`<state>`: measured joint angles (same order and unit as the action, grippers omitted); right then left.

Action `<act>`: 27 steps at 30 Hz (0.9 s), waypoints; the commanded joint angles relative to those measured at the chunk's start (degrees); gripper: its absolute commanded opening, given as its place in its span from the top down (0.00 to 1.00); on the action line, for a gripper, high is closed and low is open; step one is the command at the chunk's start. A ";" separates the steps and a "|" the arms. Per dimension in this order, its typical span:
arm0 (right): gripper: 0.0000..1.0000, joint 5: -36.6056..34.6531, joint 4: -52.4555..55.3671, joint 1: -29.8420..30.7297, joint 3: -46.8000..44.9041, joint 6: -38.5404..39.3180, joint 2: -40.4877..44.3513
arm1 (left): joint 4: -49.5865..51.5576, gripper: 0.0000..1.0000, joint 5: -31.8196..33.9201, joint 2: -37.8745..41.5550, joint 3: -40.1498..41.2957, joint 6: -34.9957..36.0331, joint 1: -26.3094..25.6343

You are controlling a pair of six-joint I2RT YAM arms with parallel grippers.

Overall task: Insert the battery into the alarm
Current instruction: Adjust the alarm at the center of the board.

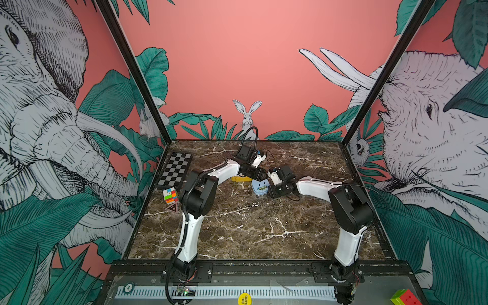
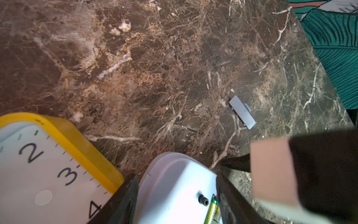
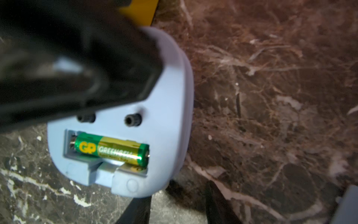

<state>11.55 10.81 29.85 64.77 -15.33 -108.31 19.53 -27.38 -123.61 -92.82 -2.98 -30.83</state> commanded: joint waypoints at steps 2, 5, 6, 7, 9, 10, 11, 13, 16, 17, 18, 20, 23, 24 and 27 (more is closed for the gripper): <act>0.54 -0.43 -2.70 -2.83 -1.54 -5.31 -1.07 | 1.42 0.33 0.75 3.70 3.30 0.05 0.22; 0.54 0.45 -2.83 -3.98 -0.57 -5.77 -1.58 | 1.35 0.33 0.07 4.40 4.50 -0.84 0.24; 0.54 0.69 -2.57 -4.16 0.15 -5.64 -1.89 | 1.26 0.33 -0.19 4.80 4.85 -1.39 0.20; 0.54 1.56 -2.39 -4.28 1.06 -5.27 -2.55 | 0.99 0.33 -0.47 5.36 5.40 -1.90 0.26; 0.54 2.22 -1.90 -4.43 2.91 -4.78 -3.64 | -0.27 0.33 -0.70 6.74 7.15 -3.16 0.17; 0.54 2.51 -1.04 -4.36 4.00 -4.50 -4.28 | -0.93 0.33 -0.98 7.57 8.22 -3.89 0.16; 0.54 2.36 0.13 -4.59 5.15 -4.40 -4.74 | -1.59 0.33 -1.25 8.38 9.32 -4.64 0.16; 0.54 2.42 1.90 -5.00 6.51 -3.94 -5.10 | -2.56 0.33 -1.76 9.62 11.22 -5.94 0.16; 0.55 2.47 3.78 -6.46 7.03 -4.01 -4.11 | -3.99 0.33 -2.38 10.82 13.70 -7.78 0.07; 0.55 2.62 4.67 -7.04 7.11 -3.82 -3.39 | -4.44 0.33 -2.44 11.08 14.30 -8.44 0.07; 0.55 2.61 5.65 -7.45 7.21 -3.56 -2.62 | -4.78 0.33 -2.44 11.27 14.67 -8.88 0.02; 0.56 3.14 7.76 -8.57 7.17 -2.86 -0.63 | -5.47 0.34 -2.54 11.71 15.51 -9.78 0.01; 0.57 4.60 11.45 -10.48 7.16 -2.27 1.78 | -6.36 0.35 -2.46 12.46 16.29 -10.91 0.00; 0.58 5.11 12.99 -11.24 7.37 -2.37 2.20 | -6.70 0.35 -2.50 12.68 16.50 -11.34 0.06; 0.61 7.81 16.52 -13.88 7.47 -2.52 3.30 | -7.48 0.36 -3.02 13.13 16.88 -12.58 0.00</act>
<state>16.69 22.02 17.67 71.20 -18.41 -107.35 14.04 -29.08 -114.08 -76.77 -13.54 -30.61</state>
